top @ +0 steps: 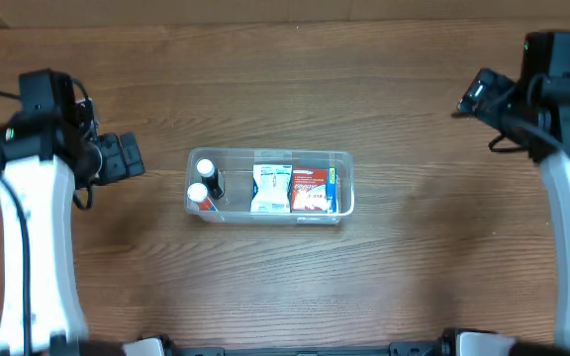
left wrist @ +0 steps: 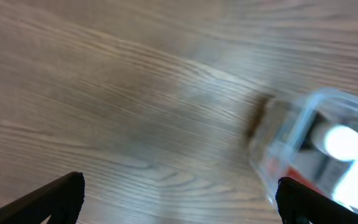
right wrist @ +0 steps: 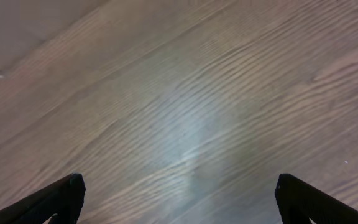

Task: Pack container

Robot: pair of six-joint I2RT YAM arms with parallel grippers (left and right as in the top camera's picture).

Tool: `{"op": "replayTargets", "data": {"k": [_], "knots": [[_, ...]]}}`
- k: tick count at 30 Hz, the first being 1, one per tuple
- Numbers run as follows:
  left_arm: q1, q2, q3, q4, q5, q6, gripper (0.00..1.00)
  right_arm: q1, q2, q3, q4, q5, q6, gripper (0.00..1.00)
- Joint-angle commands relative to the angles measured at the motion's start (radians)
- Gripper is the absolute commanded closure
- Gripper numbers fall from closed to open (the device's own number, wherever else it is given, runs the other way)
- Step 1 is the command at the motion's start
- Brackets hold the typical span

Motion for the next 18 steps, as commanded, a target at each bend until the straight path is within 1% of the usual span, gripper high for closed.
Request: {"op": "replayTargets", "data": {"k": [1,3,4,6,7,10,15,18], "knots": [[-0.008,-0.311,-0.125,0.050,0.058,0.026,0.00,0.018,-0.235,-0.172,0.076,0.001,0.000,0.00],[-0.008,-0.529,-0.254,0.078,0.069,0.026,0.00,0.061,-0.418,-0.411,0.169,0.001,0.000,0.00],[-0.008,-0.610,-0.297,0.085,0.069,0.026,0.00,0.085,-0.490,-0.510,0.199,0.001,0.005,0.00],[-0.008,-0.759,-0.364,0.098,0.068,0.003,0.00,0.117,-0.578,-0.625,0.222,0.001,0.008,0.00],[-0.008,-0.819,-0.380,0.101,0.069,0.002,0.00,0.131,-0.627,-0.680,0.241,0.002,0.032,0.00],[-0.008,-0.880,-0.383,0.102,0.068,-0.011,0.00,0.132,-0.650,-0.700,0.216,0.001,0.034,0.00],[-0.008,-0.879,-0.383,0.013,0.068,-0.011,0.00,0.132,-0.620,-0.700,0.202,0.001,0.034,0.00],[-0.008,-0.879,-0.383,-0.002,0.068,-0.011,0.00,0.132,-0.592,-0.700,0.202,0.001,0.034,0.00]]}}
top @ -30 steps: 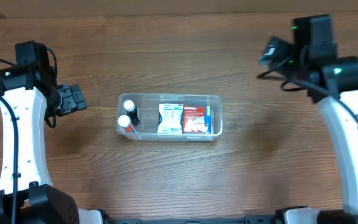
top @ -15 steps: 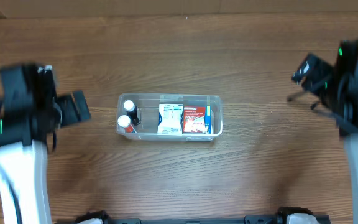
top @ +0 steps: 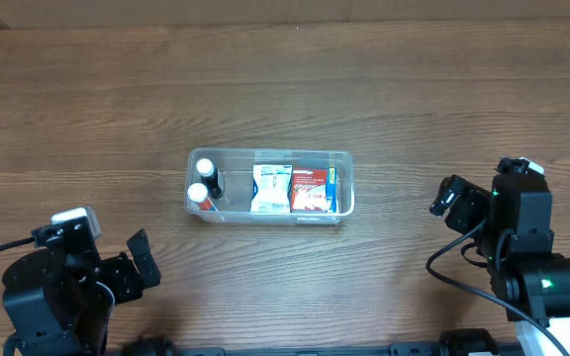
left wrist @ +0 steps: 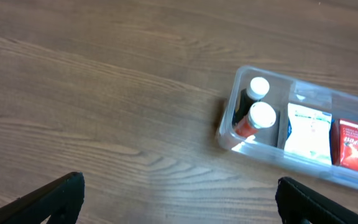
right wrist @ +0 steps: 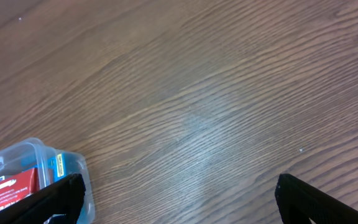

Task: Pack container

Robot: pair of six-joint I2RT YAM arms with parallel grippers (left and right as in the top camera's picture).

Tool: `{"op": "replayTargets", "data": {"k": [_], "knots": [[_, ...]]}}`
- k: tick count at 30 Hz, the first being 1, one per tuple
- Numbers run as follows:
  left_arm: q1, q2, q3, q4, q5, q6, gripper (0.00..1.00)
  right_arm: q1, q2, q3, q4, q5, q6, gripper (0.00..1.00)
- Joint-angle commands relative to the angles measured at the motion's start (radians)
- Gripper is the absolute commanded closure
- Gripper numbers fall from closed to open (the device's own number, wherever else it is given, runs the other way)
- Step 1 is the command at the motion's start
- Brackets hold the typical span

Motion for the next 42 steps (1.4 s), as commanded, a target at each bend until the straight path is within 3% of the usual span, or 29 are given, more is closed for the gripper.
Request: {"op": "replayTargets", "data": {"k": [1,8,15,17,20,23,27,30,34,42], "knots": [[-0.001,-0.003,-0.009,-0.008,0.014,-0.011,0.00,0.006,0.034,0.000,0.004,0.003,0.007,0.00],[-0.001,-0.003,-0.009,-0.008,0.014,-0.011,0.00,0.003,0.135,0.000,0.001,0.003,0.007,0.00],[-0.001,-0.003,-0.009,-0.010,0.014,-0.011,0.00,0.000,-0.215,-0.087,0.035,0.006,0.000,0.00],[-0.001,-0.003,-0.009,-0.010,0.014,-0.011,0.00,0.000,-0.348,-0.218,0.098,-0.012,0.001,0.00],[-0.001,-0.003,-0.009,-0.010,0.014,-0.011,0.00,0.000,-0.595,-0.503,0.325,-0.106,0.001,0.00],[-0.001,-0.003,-0.009,-0.010,0.014,-0.011,0.00,0.000,-0.711,-0.656,0.521,-0.126,-0.002,0.00],[-0.001,-0.003,-0.009,-0.010,0.014,-0.011,0.00,0.001,-0.841,-0.806,0.780,-0.130,-0.161,0.00],[-0.001,-0.003,-0.009,-0.011,0.014,-0.011,0.00,0.002,-0.837,-0.863,0.893,-0.179,-0.299,0.00],[-0.001,-0.003,-0.009,-0.011,0.014,-0.011,0.00,0.002,-0.837,-0.863,0.853,-0.241,-0.486,0.00],[-0.001,-0.003,-0.009,-0.011,0.014,-0.011,0.00,0.002,-0.837,-0.863,0.856,-0.244,-0.494,0.00]]}}
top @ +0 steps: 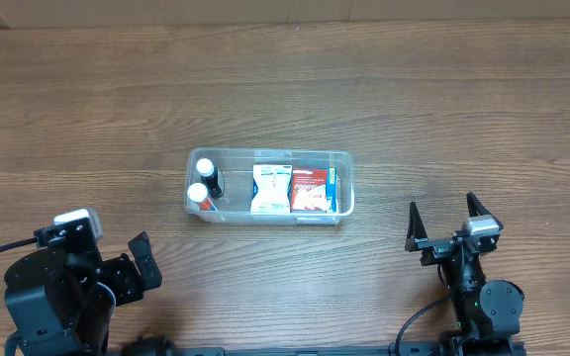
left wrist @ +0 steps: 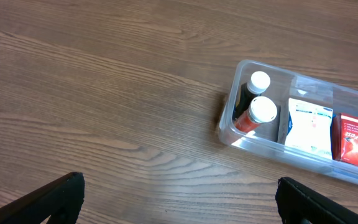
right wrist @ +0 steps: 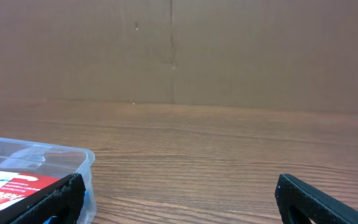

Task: Pack container

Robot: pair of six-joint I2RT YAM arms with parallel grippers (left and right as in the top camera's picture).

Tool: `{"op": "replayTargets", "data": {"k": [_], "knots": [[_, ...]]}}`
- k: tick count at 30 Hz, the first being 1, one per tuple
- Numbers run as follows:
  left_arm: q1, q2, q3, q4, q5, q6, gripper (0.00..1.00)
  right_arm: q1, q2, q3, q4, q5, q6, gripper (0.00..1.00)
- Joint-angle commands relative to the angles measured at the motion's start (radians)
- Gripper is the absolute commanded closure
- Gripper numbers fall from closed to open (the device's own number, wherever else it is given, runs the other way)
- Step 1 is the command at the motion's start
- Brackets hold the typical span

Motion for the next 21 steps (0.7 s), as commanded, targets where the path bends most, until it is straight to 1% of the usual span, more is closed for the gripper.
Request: {"op": "replayTargets", "data": {"k": [1,16,18,19,21], "knots": [[-0.001,-0.003,-0.003,0.001,0.011,-0.011,0.00,0.003,-0.011,-0.011,0.006,-0.009,-0.012,0.00],[-0.005,-0.005,-0.003,-0.004,0.010,-0.011,0.00,0.003,-0.011,-0.011,0.006,-0.009,-0.012,0.00],[-0.024,-0.035,-0.003,-0.007,0.003,-0.003,0.00,0.003,-0.011,-0.011,0.006,-0.009,-0.012,0.00],[-0.051,-0.058,-0.003,-0.014,-0.027,0.009,0.00,0.003,-0.011,-0.011,0.006,-0.009,-0.012,0.00],[-0.145,-0.135,-0.037,0.000,-0.027,0.008,0.00,0.003,-0.011,-0.011,0.006,-0.009,-0.012,0.00]]}}
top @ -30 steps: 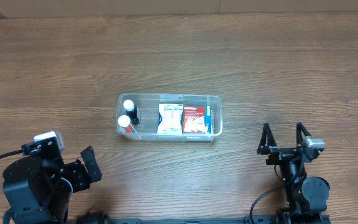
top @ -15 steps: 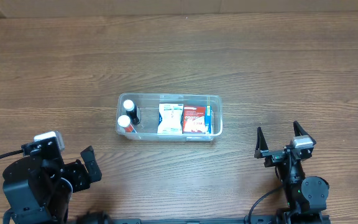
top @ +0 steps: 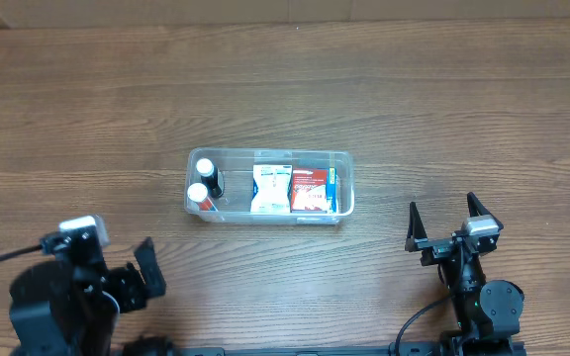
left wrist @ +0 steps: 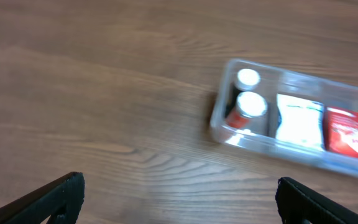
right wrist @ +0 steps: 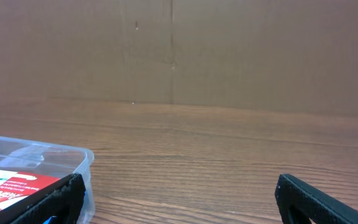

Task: Pack container

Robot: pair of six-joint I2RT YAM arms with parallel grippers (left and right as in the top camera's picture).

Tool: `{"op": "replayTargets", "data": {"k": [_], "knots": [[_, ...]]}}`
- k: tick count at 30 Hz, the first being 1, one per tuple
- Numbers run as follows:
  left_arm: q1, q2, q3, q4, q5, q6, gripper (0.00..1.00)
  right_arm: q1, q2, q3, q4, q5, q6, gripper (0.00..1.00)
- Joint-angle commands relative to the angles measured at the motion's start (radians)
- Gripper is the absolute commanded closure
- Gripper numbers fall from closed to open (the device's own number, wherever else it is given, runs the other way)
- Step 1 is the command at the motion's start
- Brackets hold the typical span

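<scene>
A clear plastic container (top: pixel 265 151) lies at the table's middle. It holds two white-capped bottles (top: pixel 204 168) at its left end, a white packet (top: pixel 271 188) and a red packet (top: pixel 310 190). My left gripper (top: pixel 142 272) is open and empty at the near left, well short of the container (left wrist: pixel 219 118). The bottles (left wrist: pixel 251 104) and packets (left wrist: pixel 298 121) show in its slightly blurred view. My right gripper (top: pixel 445 220) is open and empty at the near right, low and level. The container's right corner (right wrist: pixel 79 155) lies just ahead of its left finger.
The wooden table (top: pixel 414 99) stretches around the container. A brown cardboard wall (right wrist: pixel 229 56) stands behind the table's far edge.
My left arm has shifted a little toward the near edge, and the container sits slightly higher in its blurred view. The right arm and the container have not moved.
At first both arms reached out over the table's two sides, the left gripper close to the container's left end. Then both were back at the near edge. Later the right gripper lay low and level. The container's contents stayed the same throughout.
</scene>
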Motion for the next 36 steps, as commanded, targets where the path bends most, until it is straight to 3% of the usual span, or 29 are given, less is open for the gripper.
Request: {"op": "replayTargets", "data": {"k": [1,4,10,13,15,36], "knots": [[-0.120,-0.126,-0.069,0.035,-0.018,0.008,0.00,0.003,-0.011,-0.011,0.006,-0.007,-0.004,0.00],[-0.161,-0.292,-0.304,0.223,-0.019,0.007,0.00,0.003,-0.011,-0.011,0.006,-0.007,-0.004,0.00],[-0.161,-0.540,-0.897,1.033,0.004,0.004,0.00,0.003,-0.011,-0.011,0.006,-0.007,-0.004,0.00],[-0.161,-0.539,-1.027,1.236,0.005,0.003,0.00,0.003,-0.011,-0.011,0.006,-0.007,-0.004,0.00],[-0.161,-0.537,-1.062,1.162,0.003,-0.003,0.00,0.003,-0.011,-0.011,0.006,-0.007,-0.004,0.00],[-0.161,-0.536,-1.063,1.162,-0.001,-0.004,0.00,0.003,-0.011,-0.011,0.006,-0.007,-0.004,0.00]]}}
